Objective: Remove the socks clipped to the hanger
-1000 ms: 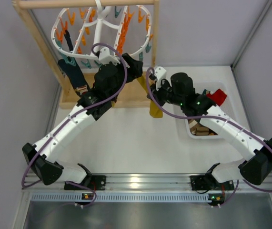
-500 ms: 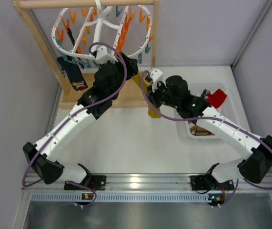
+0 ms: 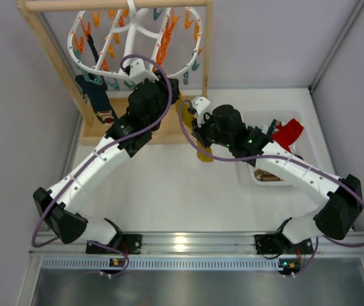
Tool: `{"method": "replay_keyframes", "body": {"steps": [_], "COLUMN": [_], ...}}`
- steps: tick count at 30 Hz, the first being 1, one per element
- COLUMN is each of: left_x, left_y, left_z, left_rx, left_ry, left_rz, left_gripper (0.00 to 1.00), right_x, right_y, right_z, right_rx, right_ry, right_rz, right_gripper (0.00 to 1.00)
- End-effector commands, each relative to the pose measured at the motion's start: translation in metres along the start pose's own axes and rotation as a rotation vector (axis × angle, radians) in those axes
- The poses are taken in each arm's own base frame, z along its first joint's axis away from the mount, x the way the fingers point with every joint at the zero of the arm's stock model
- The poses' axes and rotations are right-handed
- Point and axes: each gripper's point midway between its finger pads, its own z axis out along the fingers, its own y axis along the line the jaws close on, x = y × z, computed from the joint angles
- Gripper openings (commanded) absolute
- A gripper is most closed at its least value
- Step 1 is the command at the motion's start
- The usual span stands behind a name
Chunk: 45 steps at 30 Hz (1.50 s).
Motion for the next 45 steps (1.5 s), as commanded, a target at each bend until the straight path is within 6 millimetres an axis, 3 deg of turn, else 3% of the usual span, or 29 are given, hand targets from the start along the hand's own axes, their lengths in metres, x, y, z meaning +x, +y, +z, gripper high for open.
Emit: {"method": "replay_keyframes", "body": {"steps": [1,4,8,9,11,12,14,18,19,20,21,22,23,24,26,27,29,31,33,35,36,37,38,39,40,45], "left_x": [-0.02,-0.015,-0.005,-0.001,0.002,0.005,0.011,0.019,0.021,0.025,0.027,0.027,0.028,0.031,0.034,0.034,0.037,0.037,0.042,0.046,0.048,0.051,0.055,0.057,0.057,0.057], "left_y": [-0.01,-0.012,-0.018,-0.021,-0.025,-0.026,-0.027,-0.031,-0.032,-0.034,-0.035,-0.036,-0.038,-0.038,-0.04,-0.041,-0.039,-0.04,-0.042,-0.044,-0.045,-0.048,-0.047,-0.048,-0.049,-0.04], "left_z": [0.0,0.001,0.003,0.002,0.001,0.001,0.0,-0.002,-0.002,-0.004,-0.004,-0.005,-0.006,-0.007,-0.01,-0.011,-0.012,-0.014,-0.017,-0.019,-0.02,-0.024,-0.025,-0.028,-0.033,-0.056], "left_rx": [0.026,0.042,0.073,0.095,0.119,0.127,0.142,0.174,0.182,0.199,0.206,0.215,0.228,0.235,0.252,0.255,0.254,0.264,0.286,0.307,0.318,0.341,0.349,0.363,0.38,0.406], "left_ry": [-0.044,-0.027,0.008,0.025,0.044,0.053,0.072,0.105,0.114,0.129,0.138,0.142,0.149,0.159,0.18,0.188,0.204,0.209,0.234,0.255,0.266,0.284,0.298,0.31,0.321,0.345], "left_rz": [-0.016,-0.018,-0.012,-0.01,-0.008,-0.004,-0.002,0.005,0.005,0.009,0.014,0.013,0.014,0.019,0.032,0.04,0.058,0.077,0.092,0.098,0.102,0.104,0.107,0.112,0.113,0.153], "left_gripper": [0.13,0.16,0.17,0.18,0.2,0.2,0.22,0.27,0.29,0.36,0.38,0.4,0.41,0.43,0.45,0.48,0.53,0.59,0.64,0.7,0.73,0.76,0.79,0.8,0.83,0.91], "right_x": [-0.013,-0.01,0.016,0.025,0.032,0.049,0.06,0.096,0.111,0.108,0.117,0.131,0.132,0.14,0.162,0.176,0.193,0.199,0.192,0.171,0.159,0.137,0.131,0.115,0.096,0.054], "right_y": [0.001,-0.015,-0.053,-0.073,-0.092,-0.112,-0.135,-0.212,-0.225,-0.238,-0.252,-0.262,-0.271,-0.282,-0.291,-0.303,-0.305,-0.303,-0.302,-0.295,-0.289,-0.284,-0.281,-0.266,-0.26,-0.199], "right_z": [-0.01,-0.031,-0.067,-0.078,-0.1,-0.112,-0.125,-0.164,-0.162,-0.168,-0.174,-0.167,-0.163,-0.163,-0.146,-0.152,-0.141,-0.138,-0.14,-0.147,-0.147,-0.156,-0.16,-0.151,-0.155,-0.117], "right_rx": [0.018,0.117,0.258,0.324,0.389,0.449,0.525,0.78,0.816,0.855,0.898,0.911,0.92,0.941,0.928,0.957,0.934,0.927,0.935,0.922,0.903,0.899,0.893,0.844,0.818,0.483], "right_ry": [-0.057,-0.07,-0.04,-0.034,-0.046,-0.002,0.036,0.151,0.205,0.208,0.232,0.28,0.274,0.271,0.297,0.306,0.352,0.372,0.346,0.276,0.24,0.168,0.14,0.109,0.048,-0.082], "right_rz": [0.013,0.084,0.267,0.323,0.36,0.393,0.422,0.51,0.528,0.538,0.567,0.588,0.6,0.633,0.688,0.737,0.763,0.783,0.783,0.77,0.762,0.74,0.735,0.707,0.684,0.618], "right_gripper": [0.0,0.0,0.0,0.0,0.0,0.0,0.0,0.0,0.0,0.0,0.0,0.0,0.01,0.12,0.11,0.12,0.2,0.54,0.68,0.75,0.83,0.86,0.89,0.98,0.99,1.0]}}
